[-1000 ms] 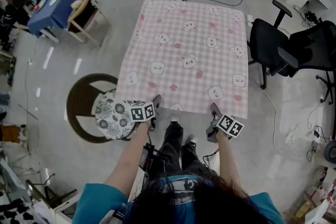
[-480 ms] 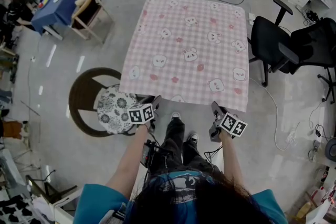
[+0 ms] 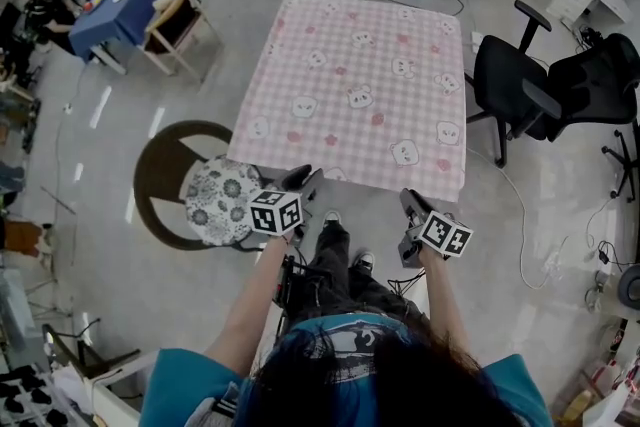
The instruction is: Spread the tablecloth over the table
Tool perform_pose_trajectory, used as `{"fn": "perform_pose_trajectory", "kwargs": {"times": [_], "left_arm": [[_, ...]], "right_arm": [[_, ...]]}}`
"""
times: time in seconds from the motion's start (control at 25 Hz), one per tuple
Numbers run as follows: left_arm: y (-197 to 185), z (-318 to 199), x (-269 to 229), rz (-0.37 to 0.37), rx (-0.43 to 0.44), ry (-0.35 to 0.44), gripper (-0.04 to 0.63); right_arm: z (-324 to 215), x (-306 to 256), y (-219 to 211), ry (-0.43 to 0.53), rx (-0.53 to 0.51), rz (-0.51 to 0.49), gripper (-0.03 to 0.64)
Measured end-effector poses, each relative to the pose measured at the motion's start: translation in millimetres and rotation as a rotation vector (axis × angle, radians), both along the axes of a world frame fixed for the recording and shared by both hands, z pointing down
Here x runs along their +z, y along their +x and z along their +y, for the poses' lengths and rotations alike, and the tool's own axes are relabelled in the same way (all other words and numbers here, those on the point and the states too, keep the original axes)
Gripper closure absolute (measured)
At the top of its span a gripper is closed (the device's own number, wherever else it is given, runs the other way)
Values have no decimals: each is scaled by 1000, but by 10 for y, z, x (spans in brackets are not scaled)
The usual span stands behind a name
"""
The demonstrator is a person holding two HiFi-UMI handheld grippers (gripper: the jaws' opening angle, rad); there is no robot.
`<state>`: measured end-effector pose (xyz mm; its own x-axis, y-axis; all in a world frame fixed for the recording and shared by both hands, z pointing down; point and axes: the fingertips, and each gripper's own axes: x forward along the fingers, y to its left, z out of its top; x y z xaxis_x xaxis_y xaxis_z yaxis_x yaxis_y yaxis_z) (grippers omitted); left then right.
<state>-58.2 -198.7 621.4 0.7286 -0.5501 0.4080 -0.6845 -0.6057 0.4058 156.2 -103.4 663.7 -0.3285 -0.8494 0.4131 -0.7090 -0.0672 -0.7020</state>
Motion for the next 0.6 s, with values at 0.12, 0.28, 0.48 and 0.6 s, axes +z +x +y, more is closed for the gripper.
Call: {"fn": "perform_pose_trajectory", "kwargs": {"times": [0.12,0.28,0.48,0.6], "left_arm": [[201,144,-244,22,59,51,460],[361,337,-545,54,87,89,507],[504,640,-869,57,138,147,504],[565,804,-995,9,186,182,505]], "right_arm": [[-11,-269,-3,74,-33,22,511],[-3,-750,-108,166,-106,27,526],[51,-1275,-281,277,-195,76,531],[97,-1474,-427,323,-251,142,531]]}}
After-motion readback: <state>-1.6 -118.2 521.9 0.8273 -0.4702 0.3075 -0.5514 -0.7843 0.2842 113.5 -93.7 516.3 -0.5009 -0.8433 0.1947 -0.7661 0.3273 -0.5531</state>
